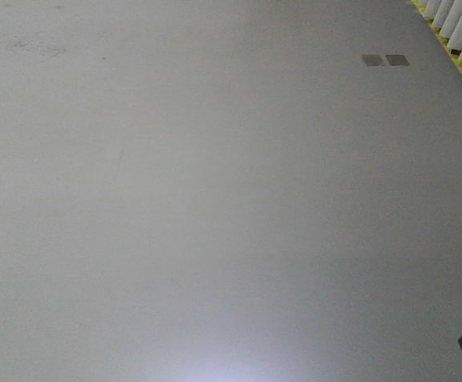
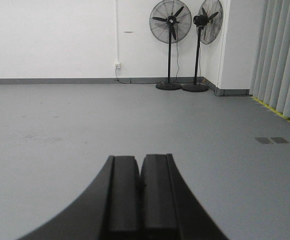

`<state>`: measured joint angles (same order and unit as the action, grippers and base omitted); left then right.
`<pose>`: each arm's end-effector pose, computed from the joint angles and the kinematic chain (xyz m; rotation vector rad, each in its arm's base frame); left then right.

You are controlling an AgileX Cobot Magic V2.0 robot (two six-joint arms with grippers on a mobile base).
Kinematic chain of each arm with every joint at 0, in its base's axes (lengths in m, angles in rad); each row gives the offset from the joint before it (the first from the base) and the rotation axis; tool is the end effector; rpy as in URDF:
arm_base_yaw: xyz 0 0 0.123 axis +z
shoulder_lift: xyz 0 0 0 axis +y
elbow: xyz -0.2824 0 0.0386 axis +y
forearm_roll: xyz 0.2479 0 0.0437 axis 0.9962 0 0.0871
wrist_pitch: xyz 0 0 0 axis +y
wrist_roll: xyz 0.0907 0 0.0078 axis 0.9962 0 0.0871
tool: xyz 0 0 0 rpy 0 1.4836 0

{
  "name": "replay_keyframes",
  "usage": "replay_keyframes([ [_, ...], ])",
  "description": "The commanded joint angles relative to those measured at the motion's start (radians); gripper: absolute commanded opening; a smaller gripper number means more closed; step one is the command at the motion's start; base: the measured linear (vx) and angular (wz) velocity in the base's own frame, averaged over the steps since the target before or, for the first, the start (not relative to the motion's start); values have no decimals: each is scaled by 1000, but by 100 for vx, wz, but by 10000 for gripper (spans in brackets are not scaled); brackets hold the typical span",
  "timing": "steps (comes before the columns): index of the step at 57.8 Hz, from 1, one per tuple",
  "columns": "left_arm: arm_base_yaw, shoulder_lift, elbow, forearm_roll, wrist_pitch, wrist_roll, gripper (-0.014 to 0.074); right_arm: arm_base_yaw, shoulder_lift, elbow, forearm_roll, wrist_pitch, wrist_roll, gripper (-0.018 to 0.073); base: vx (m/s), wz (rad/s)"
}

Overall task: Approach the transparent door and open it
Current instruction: 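Drive the base forward across the grey floor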

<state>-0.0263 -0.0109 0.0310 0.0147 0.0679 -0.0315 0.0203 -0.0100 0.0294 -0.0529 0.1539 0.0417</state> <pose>0.0569 -0.0014 0.1970 0.0067 1.5717 -0.0331 0.0566 0.0004 0.1897 -0.0194 1.6566 0.0007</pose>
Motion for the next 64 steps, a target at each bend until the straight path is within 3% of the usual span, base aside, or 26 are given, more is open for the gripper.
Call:
replay_keyframes([
  [1,-7,-13,9,-2,-79,-4,-6,-1,-15,4,-8,-85,0,-9,18,-5],
  [64,-7,-13,9,-2,-79,-4,-6,-1,-15,4,-8,-85,0,-9,27,-2],
])
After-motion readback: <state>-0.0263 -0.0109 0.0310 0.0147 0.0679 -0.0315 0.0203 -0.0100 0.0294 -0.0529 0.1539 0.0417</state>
